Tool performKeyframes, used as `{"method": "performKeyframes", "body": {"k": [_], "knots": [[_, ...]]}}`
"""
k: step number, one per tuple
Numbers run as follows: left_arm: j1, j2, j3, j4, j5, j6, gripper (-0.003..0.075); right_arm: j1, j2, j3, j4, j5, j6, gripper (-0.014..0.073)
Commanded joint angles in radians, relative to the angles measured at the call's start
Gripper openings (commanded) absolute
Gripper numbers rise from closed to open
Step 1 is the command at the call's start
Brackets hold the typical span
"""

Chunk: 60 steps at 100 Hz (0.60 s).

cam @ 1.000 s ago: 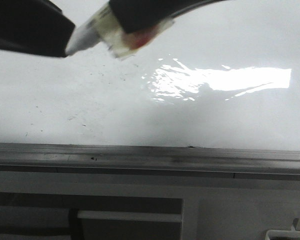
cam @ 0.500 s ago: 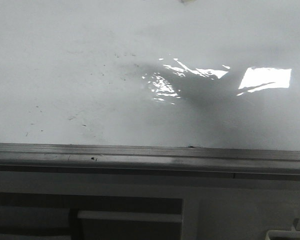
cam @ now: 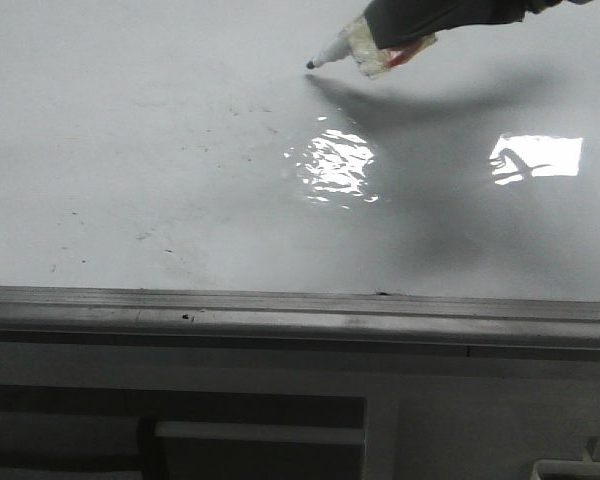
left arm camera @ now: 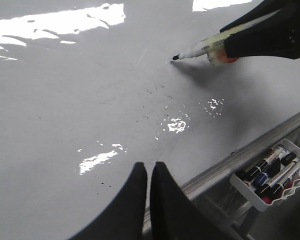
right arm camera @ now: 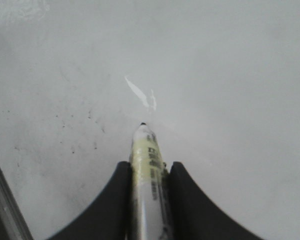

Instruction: Write number 5 on whiteboard

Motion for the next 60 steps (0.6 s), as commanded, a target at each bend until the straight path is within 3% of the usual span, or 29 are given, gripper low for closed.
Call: {"method": "performKeyframes", "body": {"k": [1, 60], "knots": [[0.002, 0.004, -0.029, -0.032, -0.023, -0.01, -0.002, -0.023, -0.011, -0.033, 0.006, -0.055, -0.001, -0.0042], [0.002, 0.004, -0.029, -0.039, -0.021, -0.01, -0.002, -0.052, -0.011, 0.081, 0.027, 0.075, 0.017, -0.0042]]}}
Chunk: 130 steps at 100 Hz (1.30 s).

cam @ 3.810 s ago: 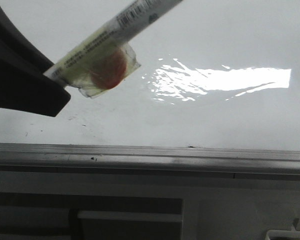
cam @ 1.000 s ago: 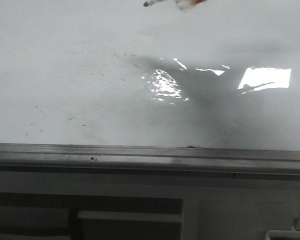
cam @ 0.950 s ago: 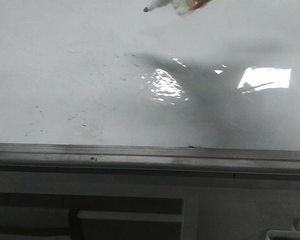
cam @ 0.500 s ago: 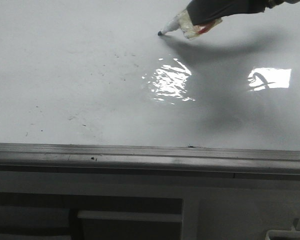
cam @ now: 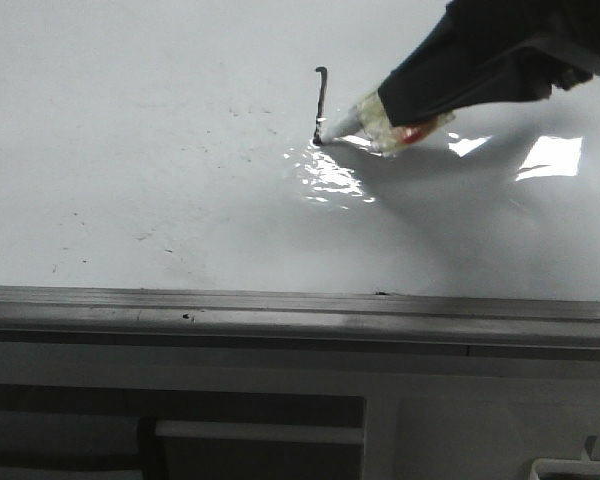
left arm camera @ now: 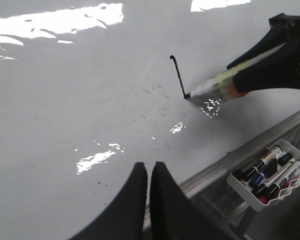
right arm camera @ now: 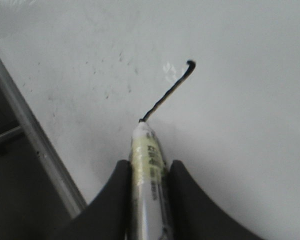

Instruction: Write number 5 on whiteboard

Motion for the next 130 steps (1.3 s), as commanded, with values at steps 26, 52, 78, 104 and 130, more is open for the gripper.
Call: {"method": "performKeyframes", "body": {"k": [26, 52, 78, 104, 130], "knots": [[0.002, 0.004, -0.029, -0.032, -0.026, -0.01, -0.002, -0.016, -0.049, 0.01, -0.009, -0.071, 0.009, -0.0042], [0.002, 0.004, -0.029, -0.032, -0.026, -0.01, -0.002, -0.104, -0.116, 0.035, -0.016, -0.023, 0.014, -0.0042], [0.002, 0.004, -0.029, -0.032, -0.026, -0.01, -0.002, -0.13, -0.133, 0.061, -0.023, 0.12, 0.069, -0.0042], [0.002, 0.004, -0.029, -0.032, -0.026, -0.01, -0.002, -0.029, -0.084, 0.067, -0.012, 0.064, 0.095, -0.0042], [0.002, 0.004, -0.029, -0.032, -0.026, -0.01, -0.002, 0.03, -0.078, -0.011, -0.014, 0.094, 0.095, -0.0042]]}}
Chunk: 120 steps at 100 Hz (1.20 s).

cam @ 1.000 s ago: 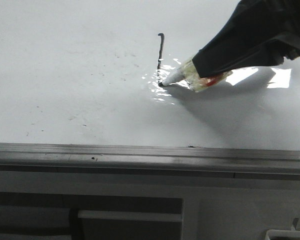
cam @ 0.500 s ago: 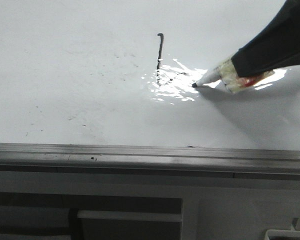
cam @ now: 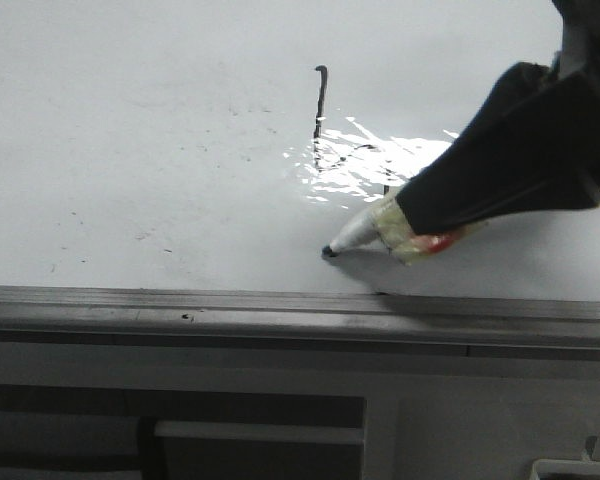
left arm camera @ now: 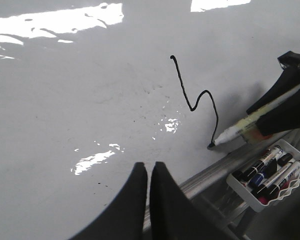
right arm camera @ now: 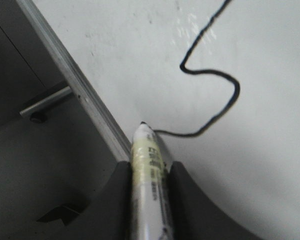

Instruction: Write number 5 on whiteboard

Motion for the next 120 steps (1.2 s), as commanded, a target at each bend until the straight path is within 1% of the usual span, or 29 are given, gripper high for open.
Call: {"method": "performKeyframes", "body": {"k": [1, 7, 16, 25, 35, 42, 93, 106, 120], "knots": [[0.002, 0.004, -0.029, -0.029, -0.026, -0.008, -0.002, 0.004, -0.037, -0.076, 0.008, -0.014, 0.0, -0.0042], [0.002, 0.004, -0.029, -0.029, -0.026, -0.008, -0.002, 0.004, -0.067, -0.114, 0.0, -0.02, 0.0, -0.0042], [0.002, 0.004, -0.029, -0.029, -0.026, -0.008, -0.002, -0.009, -0.097, -0.154, -0.024, -0.085, 0.0, -0.0042], [0.002, 0.004, -0.029, -0.029, -0.026, -0.008, -0.002, -0.034, -0.099, -0.159, -0.031, -0.136, 0.0, -0.0042], [0.002, 0.004, -0.029, -0.029, -0.026, -0.008, -0.002, -0.078, -0.074, -0.159, -0.031, -0.101, 0.0, -0.0042], [0.002, 0.004, -0.029, -0.029, -0.026, -0.008, -0.002, -0.092, -0.055, -0.159, -0.031, -0.071, 0.0, -0.0042], [0.002, 0.004, -0.029, -0.029, -0.029, -0.008, -0.002, -0.086, -0.026, -0.166, -0.028, -0.07, 0.0, -0.0042], [0.002, 0.004, -0.029, -0.029, -0.029, -0.008, -0.002, -0.063, -0.026, -0.18, -0.026, -0.074, 0.0, -0.0042], [0.002, 0.004, -0.029, -0.029, -0.029, -0.008, -0.002, -0.035, -0.014, -0.182, -0.026, -0.115, 0.0, -0.0042]]}}
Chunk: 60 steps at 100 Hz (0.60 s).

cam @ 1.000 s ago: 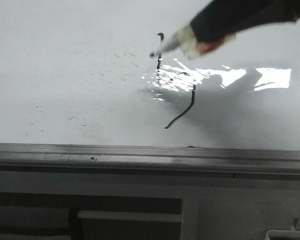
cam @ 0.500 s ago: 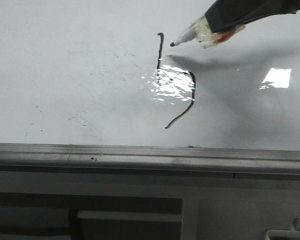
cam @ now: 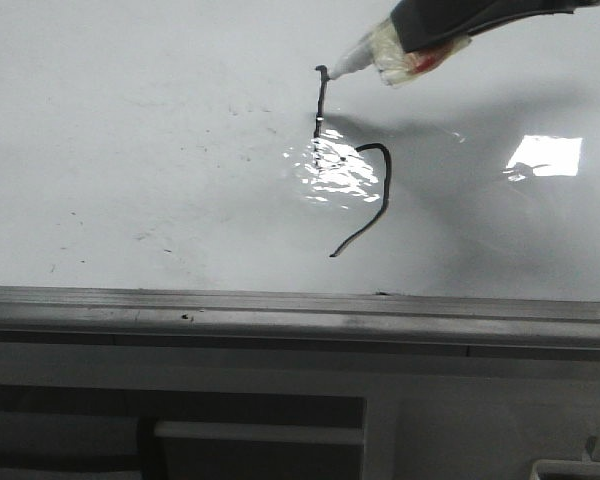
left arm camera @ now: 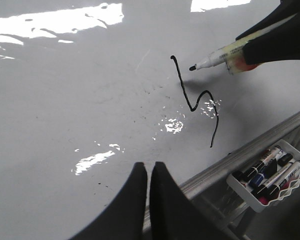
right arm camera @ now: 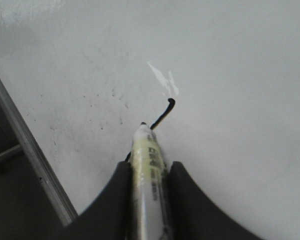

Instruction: Write number 5 on whiteboard

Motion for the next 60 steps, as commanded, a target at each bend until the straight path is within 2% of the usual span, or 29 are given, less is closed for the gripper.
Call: {"method": "performKeyframes", "body": {"k": [1, 60], "knots": [[0.002, 0.004, -0.029, -0.028, -0.03, -0.008, -0.002, 0.009, 0.002, -0.036, 0.018, -0.07, -0.004, -0.0042], [0.002, 0.004, -0.029, -0.028, -0.019, -0.008, -0.002, 0.009, 0.052, -0.036, 0.012, -0.082, -0.004, -0.0042]]}}
